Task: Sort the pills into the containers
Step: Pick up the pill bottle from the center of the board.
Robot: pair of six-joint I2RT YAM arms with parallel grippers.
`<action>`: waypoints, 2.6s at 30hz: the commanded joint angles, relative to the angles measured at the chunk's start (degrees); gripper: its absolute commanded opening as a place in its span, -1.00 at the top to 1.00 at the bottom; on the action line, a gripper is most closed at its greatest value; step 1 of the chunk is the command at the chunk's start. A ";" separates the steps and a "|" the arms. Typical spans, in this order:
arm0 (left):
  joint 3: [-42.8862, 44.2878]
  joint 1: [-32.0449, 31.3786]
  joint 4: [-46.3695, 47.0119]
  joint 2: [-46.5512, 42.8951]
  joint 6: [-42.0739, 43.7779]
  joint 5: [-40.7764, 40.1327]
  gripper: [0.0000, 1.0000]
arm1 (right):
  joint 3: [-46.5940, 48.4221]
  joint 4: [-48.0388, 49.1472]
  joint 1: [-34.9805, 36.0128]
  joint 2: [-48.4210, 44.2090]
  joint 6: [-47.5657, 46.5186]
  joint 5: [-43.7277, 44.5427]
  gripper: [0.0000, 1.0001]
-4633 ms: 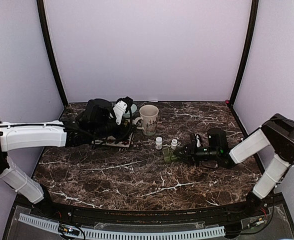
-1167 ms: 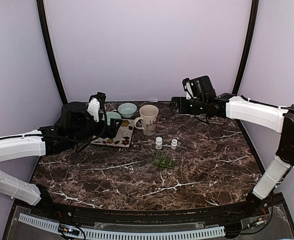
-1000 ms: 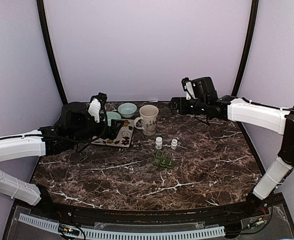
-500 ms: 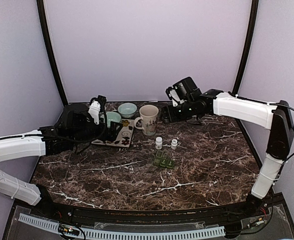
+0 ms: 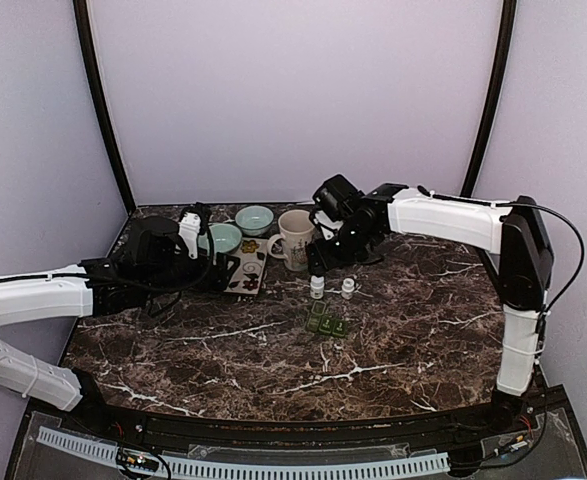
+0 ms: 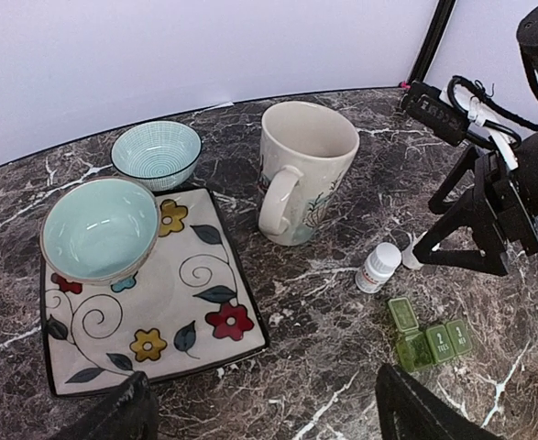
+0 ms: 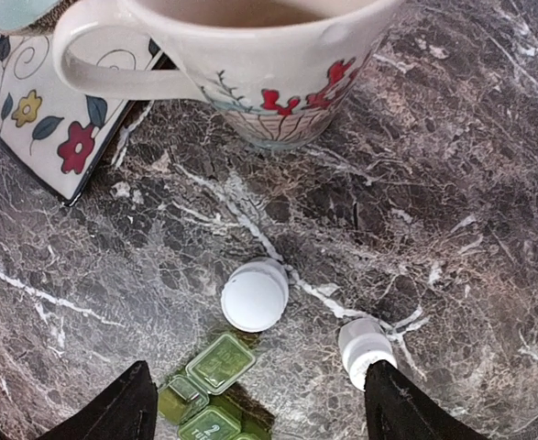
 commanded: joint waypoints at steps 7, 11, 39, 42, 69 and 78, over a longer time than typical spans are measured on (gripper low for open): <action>-0.84 0.23 -1.17 -2.23 -1.40 -0.50 -0.56 | 6.82 -4.38 0.55 6.29 -1.34 -1.72 -0.53; -0.87 0.28 -1.57 -2.49 -1.81 -0.53 -0.55 | 8.68 -5.52 0.41 8.26 -2.02 -1.43 -0.51; -2.35 0.28 -3.84 -4.76 -3.29 -1.74 -0.52 | 13.59 -7.58 -1.29 15.24 -3.29 -5.46 -0.04; -2.52 0.28 -4.14 -5.26 -3.58 -1.93 -0.52 | 13.59 -7.37 -1.37 15.37 -3.31 -5.60 -0.04; -2.86 0.28 -3.88 -5.41 -3.68 -3.06 -0.50 | 1.48 2.31 -1.25 5.36 0.58 -4.51 0.13; -2.04 0.28 -4.12 -4.52 -3.42 -2.84 -0.50 | -0.91 5.99 -1.20 5.64 1.53 -4.78 0.11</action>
